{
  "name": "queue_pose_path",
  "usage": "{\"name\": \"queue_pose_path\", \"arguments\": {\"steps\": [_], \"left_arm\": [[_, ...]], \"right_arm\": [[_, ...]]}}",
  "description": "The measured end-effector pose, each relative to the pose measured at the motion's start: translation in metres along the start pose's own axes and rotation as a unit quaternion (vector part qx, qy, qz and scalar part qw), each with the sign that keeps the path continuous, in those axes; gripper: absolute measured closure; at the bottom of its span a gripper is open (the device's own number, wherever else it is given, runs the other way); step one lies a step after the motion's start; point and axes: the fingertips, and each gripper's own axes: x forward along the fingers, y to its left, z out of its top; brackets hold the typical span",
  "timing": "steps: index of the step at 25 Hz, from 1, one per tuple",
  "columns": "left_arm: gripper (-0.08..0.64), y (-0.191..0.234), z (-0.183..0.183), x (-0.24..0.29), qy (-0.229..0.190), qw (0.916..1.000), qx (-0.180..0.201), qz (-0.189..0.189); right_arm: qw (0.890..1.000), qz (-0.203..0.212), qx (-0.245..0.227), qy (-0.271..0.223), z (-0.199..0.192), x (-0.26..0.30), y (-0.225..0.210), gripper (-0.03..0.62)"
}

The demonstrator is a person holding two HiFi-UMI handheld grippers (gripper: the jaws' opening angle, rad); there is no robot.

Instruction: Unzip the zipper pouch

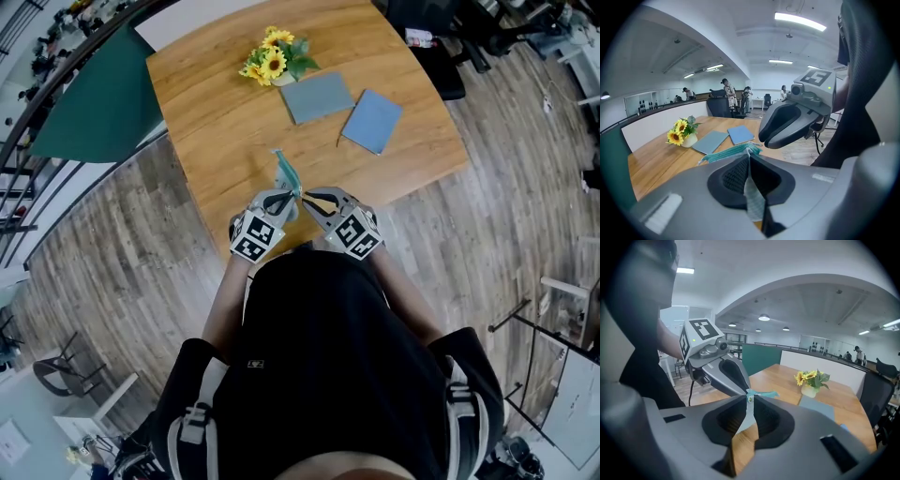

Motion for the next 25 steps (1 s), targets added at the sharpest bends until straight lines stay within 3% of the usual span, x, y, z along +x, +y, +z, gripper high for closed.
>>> {"name": "queue_pose_path", "arguments": {"steps": [9, 20, 25], "left_arm": [[0.549, -0.003, 0.005, 0.002, -0.002, 0.9999, 0.003, -0.014], [0.549, -0.001, 0.009, 0.0, -0.003, 0.9998, 0.012, -0.014], [0.549, -0.005, 0.012, -0.002, -0.002, 0.9997, 0.018, -0.017]], "right_arm": [[0.999, -0.009, -0.041, 0.006, 0.004, 0.002, 0.0, 0.558], [0.998, -0.048, -0.043, -0.012, 0.012, -0.008, -0.014, 0.58], [0.998, -0.045, -0.044, -0.01, 0.011, -0.009, -0.013, 0.58]]}}
